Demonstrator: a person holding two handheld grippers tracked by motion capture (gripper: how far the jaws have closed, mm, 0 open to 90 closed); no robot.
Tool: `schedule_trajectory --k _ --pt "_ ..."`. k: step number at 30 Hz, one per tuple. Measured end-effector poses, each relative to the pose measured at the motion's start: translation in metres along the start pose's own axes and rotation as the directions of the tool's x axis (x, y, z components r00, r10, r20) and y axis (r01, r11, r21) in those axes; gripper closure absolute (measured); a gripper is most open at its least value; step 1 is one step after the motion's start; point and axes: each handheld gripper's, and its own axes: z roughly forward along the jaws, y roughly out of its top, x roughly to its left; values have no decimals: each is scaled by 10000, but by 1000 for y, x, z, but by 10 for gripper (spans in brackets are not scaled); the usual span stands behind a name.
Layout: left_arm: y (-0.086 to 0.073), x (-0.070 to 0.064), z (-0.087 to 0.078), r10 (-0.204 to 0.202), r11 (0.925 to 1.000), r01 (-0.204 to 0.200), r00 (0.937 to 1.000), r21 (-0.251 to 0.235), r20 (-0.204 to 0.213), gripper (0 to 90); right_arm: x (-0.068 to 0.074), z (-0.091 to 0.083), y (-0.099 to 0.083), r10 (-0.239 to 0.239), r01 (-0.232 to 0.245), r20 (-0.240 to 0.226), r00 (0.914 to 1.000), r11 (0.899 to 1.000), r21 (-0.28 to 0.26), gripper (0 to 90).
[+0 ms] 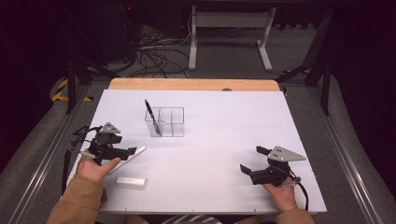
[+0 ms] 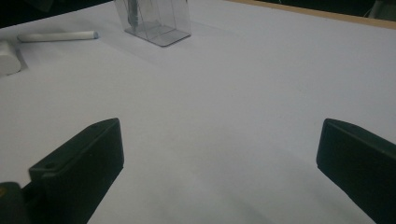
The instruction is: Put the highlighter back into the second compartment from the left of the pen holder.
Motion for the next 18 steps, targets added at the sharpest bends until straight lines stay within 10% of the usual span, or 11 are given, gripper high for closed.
schedule_trajectory --k 18 --pt "3 5 14 -118 9894 71 9994 1452 313 390 0 0 0 -8 9 -150 9999 10000 24 18"
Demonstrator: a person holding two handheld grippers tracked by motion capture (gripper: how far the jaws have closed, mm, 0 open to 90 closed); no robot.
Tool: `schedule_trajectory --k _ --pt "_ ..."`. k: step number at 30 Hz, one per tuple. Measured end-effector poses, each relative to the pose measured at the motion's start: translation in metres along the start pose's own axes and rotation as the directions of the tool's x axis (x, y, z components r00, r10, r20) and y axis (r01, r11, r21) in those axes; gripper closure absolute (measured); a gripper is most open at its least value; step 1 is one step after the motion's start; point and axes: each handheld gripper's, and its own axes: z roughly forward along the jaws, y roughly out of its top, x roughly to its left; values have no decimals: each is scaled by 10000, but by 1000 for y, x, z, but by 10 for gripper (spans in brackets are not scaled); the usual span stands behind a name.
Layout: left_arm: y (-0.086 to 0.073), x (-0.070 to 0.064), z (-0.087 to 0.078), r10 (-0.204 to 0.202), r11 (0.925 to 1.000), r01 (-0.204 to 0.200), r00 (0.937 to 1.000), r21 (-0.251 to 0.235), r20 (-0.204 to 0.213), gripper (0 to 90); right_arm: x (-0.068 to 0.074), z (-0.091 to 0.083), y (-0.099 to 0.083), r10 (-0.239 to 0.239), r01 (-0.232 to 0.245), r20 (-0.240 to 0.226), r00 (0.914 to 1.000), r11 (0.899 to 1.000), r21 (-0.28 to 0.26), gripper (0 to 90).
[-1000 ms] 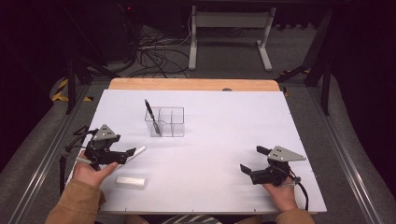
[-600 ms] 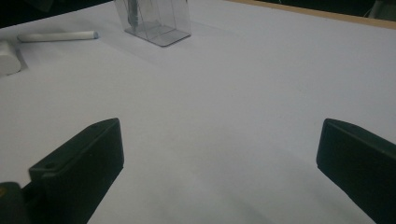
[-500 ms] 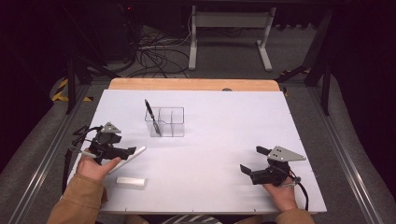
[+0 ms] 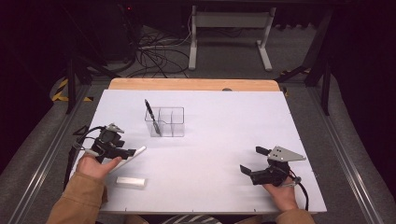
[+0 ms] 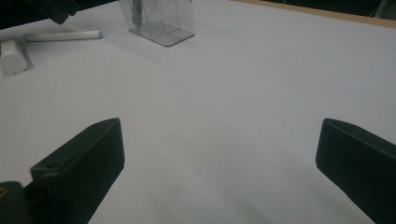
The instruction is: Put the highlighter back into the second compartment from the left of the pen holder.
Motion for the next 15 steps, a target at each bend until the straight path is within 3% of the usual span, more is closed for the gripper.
schedule_trajectory --k 5,9,15 --pt "1 -2 5 350 9977 -340 9992 582 -171 441 0 0 0 -2 2 -3 10000 10000 -5 19" --pt "4 -6 7 862 9910 -799 9947 1074 -554 490 0 0 0 -76 76 -38 10000 10000 -8 19" --pt "6 -10 12 1088 9839 -1011 9930 1474 -451 557 0 0 0 -76 76 -58 10000 10000 -5 19"
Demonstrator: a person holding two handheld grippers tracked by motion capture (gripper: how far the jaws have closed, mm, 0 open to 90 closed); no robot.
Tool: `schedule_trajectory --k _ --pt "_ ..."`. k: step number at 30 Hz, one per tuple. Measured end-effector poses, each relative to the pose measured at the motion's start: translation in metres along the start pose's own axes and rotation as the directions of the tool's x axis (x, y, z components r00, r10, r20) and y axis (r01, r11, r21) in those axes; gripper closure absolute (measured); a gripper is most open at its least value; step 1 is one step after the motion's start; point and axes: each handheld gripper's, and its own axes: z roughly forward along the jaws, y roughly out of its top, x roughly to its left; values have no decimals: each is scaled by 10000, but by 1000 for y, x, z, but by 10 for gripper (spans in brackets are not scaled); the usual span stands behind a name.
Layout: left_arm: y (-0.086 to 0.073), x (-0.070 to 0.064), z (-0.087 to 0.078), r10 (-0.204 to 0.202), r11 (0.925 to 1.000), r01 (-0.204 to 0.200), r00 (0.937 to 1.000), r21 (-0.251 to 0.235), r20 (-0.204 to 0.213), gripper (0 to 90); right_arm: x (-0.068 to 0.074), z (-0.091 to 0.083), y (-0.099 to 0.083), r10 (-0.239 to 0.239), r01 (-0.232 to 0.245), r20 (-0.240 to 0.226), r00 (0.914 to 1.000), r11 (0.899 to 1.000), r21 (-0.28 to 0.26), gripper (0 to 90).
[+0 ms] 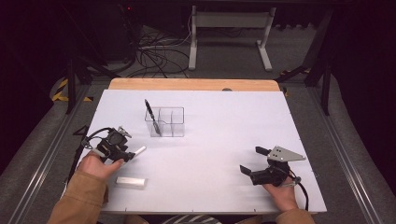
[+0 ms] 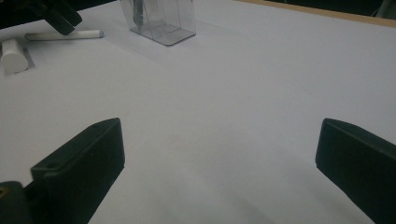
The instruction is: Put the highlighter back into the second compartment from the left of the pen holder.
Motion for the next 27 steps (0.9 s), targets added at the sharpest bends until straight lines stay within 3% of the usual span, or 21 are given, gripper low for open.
schedule_trajectory --k 19,27 --pt "4 0 7 0 9979 -18 9996 655 273 776 1 0 0 31 -31 -29 10000 10000 18 19" --pt "4 -2 7 13 9973 -38 9994 740 341 785 1 0 0 10 -10 -46 10000 10000 19 19"
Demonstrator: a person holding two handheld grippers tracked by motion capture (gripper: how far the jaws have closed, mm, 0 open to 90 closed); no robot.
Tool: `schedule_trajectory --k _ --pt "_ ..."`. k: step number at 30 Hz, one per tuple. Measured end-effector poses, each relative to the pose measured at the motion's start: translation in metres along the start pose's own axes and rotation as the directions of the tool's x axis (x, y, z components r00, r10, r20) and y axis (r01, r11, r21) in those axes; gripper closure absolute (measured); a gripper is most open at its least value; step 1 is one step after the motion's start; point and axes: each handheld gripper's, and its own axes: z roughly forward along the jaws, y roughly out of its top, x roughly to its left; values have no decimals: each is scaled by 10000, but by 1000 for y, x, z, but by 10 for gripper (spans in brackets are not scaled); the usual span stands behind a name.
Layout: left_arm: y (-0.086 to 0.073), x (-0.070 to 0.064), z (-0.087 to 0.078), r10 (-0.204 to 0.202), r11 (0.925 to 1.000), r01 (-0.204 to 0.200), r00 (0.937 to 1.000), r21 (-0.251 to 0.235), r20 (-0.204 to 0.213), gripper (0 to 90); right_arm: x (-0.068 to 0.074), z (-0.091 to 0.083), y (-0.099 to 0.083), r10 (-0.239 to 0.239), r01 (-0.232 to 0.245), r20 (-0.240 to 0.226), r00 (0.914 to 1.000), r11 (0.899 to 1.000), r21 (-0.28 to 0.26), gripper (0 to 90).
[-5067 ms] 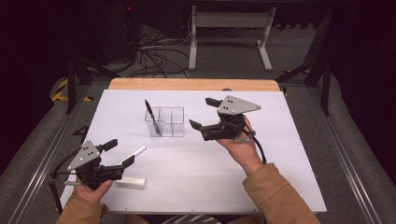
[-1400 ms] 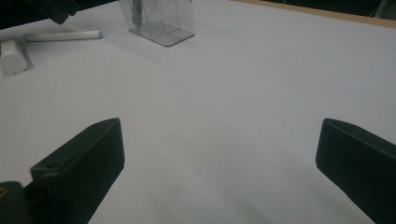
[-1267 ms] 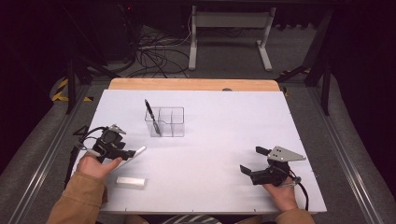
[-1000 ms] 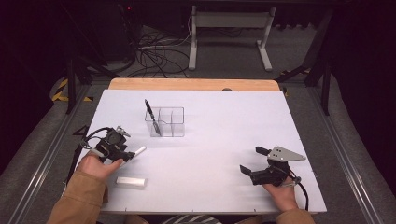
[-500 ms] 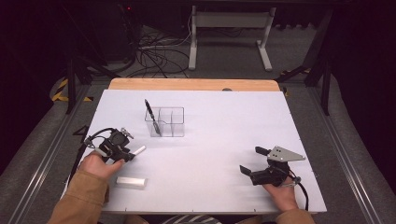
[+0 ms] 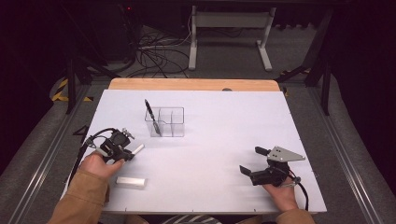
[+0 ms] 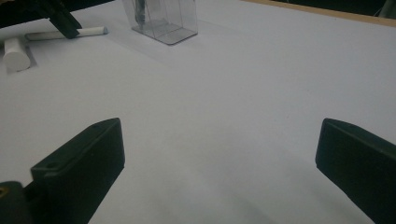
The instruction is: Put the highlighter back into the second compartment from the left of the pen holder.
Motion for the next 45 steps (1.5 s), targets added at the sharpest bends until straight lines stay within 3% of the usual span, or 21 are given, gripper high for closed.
schedule_trajectory --k 10,17,28,36,43,45 --pt "0 -3 -8 85 9996 -85 10000 -260 -26 787 0 0 0 24 -24 -6 10000 10000 13 19" --pt "1 -7 -18 194 9983 -210 9994 -552 -297 788 0 0 0 19 -19 -9 10000 10000 12 19" --pt "1 -10 -27 344 9954 -361 9992 -890 -204 788 0 0 0 38 -38 -4 10000 10000 14 19" --pt "0 -13 -43 407 9830 -419 9991 -1787 -108 787 0 0 0 31 -31 -3 10000 10000 7 19" --pt "1 -13 -54 400 9670 -377 9992 -2519 40 787 0 0 0 16 -16 -12 10000 10000 -7 19" --pt "0 -13 -57 352 9584 -318 9994 -2838 69 787 0 0 0 -11 11 -20 10000 10000 -1 19"
